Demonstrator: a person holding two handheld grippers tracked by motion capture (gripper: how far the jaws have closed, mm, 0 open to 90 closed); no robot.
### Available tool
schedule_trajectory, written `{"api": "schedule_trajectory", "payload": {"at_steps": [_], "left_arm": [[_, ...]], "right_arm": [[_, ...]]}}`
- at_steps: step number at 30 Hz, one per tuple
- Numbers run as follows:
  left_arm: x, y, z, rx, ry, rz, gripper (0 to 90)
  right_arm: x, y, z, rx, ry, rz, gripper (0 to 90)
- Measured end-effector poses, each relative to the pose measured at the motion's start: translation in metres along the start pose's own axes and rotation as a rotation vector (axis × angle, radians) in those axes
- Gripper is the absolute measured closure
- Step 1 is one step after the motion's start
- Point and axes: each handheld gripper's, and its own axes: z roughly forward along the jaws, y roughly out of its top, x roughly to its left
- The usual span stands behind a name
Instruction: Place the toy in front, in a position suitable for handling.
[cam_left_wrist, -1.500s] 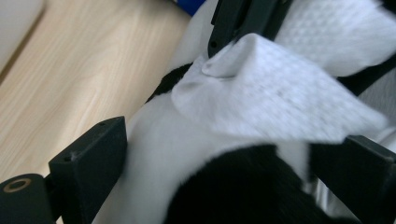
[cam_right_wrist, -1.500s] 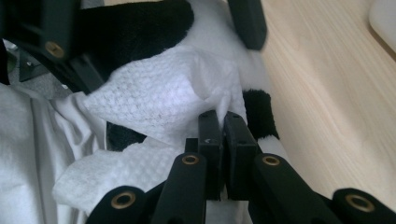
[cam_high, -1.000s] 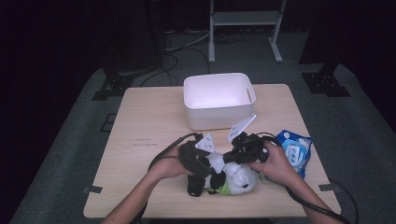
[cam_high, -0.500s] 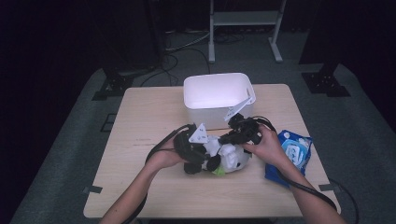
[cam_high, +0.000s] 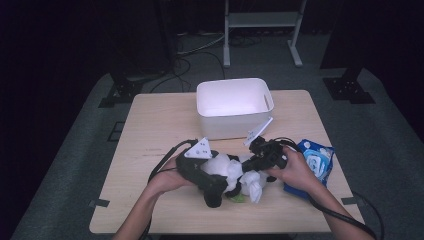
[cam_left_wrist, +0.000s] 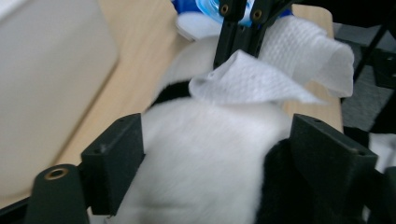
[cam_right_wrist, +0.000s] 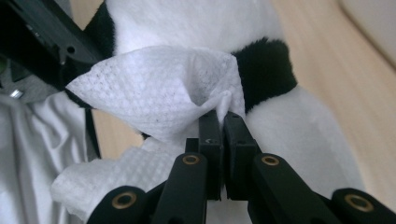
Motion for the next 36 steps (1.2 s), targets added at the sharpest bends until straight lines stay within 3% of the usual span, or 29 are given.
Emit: {"api": "schedule_trajectory", "payload": {"at_steps": [3, 9, 14, 16, 19, 20, 24, 29, 36], "left_arm": [[-0.007, -0.004, 0.002, 0.015, 0.001, 0.014, 15.5], [-0.017, -0.01, 0.007, 0.058, 0.061, 0.078, 17.7], [-0.021, -0.005, -0.005, 0.044, 0.053, 0.064, 17.6], [-0.02, -0.005, -0.01, 0.057, 0.063, 0.062, 17.4], [-0.019, -0.012, -0.01, 0.076, 0.048, 0.047, 16.7], [-0.019, -0.014, -0.009, 0.062, 0.038, 0.033, 16.7], [-0.018, -0.018, -0.009, 0.084, 0.028, 0.051, 19.1], [-0.017, -0.025, -0.013, 0.082, 0.013, 0.057, 20.3], [-0.014, -0.028, -0.021, 0.061, 0.002, 0.011, 19.1]], "right_arm": [[0.004, -0.004, 0.004, 0.012, 0.024, 0.002, 86.5], [0.011, -0.007, 0.012, 0.044, 0.039, -0.001, 86.9], [0.02, -0.008, 0.016, 0.059, 0.025, -0.026, 87.1], [0.025, -0.01, 0.015, 0.064, 0.025, -0.039, 87.0], [0.028, -0.01, 0.009, 0.037, 0.023, -0.047, 86.9], [0.028, -0.01, 0.007, 0.027, 0.018, -0.048, 86.9], [0.026, -0.004, -0.001, -0.028, -0.029, -0.05, 86.9], [0.021, 0.003, -0.004, -0.022, -0.078, -0.054, 86.7], [0.013, -0.017, -0.014, -0.025, -0.105, -0.019, 86.1]]}}
